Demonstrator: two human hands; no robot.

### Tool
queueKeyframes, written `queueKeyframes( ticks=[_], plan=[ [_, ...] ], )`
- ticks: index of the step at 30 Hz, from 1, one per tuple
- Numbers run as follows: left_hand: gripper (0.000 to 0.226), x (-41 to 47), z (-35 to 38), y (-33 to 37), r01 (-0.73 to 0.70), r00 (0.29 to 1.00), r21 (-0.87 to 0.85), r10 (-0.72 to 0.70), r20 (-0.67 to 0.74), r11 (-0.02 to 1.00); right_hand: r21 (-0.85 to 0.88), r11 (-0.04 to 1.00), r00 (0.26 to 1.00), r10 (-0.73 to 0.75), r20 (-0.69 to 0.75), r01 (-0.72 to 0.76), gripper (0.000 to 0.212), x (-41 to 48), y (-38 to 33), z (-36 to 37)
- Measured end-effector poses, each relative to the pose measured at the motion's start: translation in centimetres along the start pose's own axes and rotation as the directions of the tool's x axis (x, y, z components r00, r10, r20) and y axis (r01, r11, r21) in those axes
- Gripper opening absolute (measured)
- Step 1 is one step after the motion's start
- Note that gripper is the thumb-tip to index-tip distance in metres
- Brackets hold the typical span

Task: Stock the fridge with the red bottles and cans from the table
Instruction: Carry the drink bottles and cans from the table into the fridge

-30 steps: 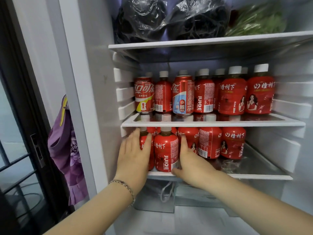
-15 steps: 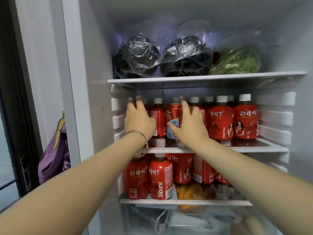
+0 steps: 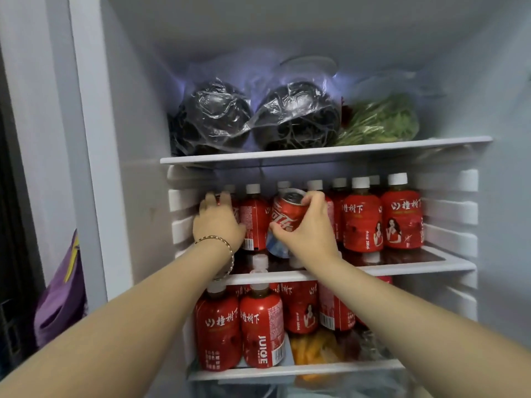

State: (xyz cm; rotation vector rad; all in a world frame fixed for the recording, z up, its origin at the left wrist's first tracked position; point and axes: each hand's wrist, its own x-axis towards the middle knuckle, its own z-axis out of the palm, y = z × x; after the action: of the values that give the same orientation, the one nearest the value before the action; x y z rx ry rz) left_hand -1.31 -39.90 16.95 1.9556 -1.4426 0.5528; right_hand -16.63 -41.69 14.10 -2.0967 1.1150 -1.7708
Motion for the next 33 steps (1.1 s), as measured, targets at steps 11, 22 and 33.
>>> queueKeyframes(
  ticks=[11,22,33],
  plan=[
    [0.045,-4.1,0.1,0.8,-0.202,0.945,-0.304,0.103,-0.312,0.931,0.169,0.972,0.975,-0.135,-0.176,0.166,0.076,-5.2,0.1,-4.0],
    [0.044,-15.7,-0.5,4.5,-0.557,0.813,-0.572,0.257,-0.522,0.603,0.221,0.968,0.962,-0.06,-0.266,0.122,0.061,-12.7,4.3,-6.8],
    [0.055,-17.1,7.6,5.0,-0.293,0.953,-0.527,0.291,-0.088,0.798,0.152,0.981,0.992,0.126,0.003,-0.125,0.069,-14.1,9.3,-6.4]
  ],
)
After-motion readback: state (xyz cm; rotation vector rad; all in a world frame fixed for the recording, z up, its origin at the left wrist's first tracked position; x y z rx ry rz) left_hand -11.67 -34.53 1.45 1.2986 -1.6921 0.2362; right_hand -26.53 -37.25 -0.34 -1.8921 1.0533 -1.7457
